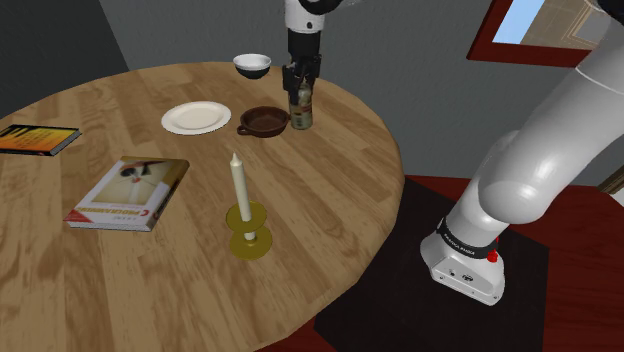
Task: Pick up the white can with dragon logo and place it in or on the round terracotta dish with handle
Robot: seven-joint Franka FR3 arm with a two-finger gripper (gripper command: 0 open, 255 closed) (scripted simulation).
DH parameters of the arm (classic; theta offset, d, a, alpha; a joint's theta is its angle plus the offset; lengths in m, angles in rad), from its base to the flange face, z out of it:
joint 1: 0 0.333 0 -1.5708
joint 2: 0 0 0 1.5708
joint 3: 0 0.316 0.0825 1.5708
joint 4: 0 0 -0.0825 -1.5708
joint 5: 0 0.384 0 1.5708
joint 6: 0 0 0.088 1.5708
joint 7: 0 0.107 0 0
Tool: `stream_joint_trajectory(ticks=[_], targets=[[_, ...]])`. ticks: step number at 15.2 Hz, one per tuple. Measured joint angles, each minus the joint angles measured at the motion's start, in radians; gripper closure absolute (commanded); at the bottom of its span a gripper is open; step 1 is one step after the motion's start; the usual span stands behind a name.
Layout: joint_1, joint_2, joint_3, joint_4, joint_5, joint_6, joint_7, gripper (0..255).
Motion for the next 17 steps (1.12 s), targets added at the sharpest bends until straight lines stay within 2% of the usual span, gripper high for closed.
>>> stream_joint_trajectory(ticks=[8, 15, 17], targets=[[-0.023, 0.298, -0.023, 0.394, -0.025, -0.097, -0.038, 255], [-0.034, 0.653, -0.038, 0.949, -0.040, -0.298, -0.071, 255], [-0.036, 0.682, -0.040, 0.983, -0.041, -0.303, -0.076, 255]])
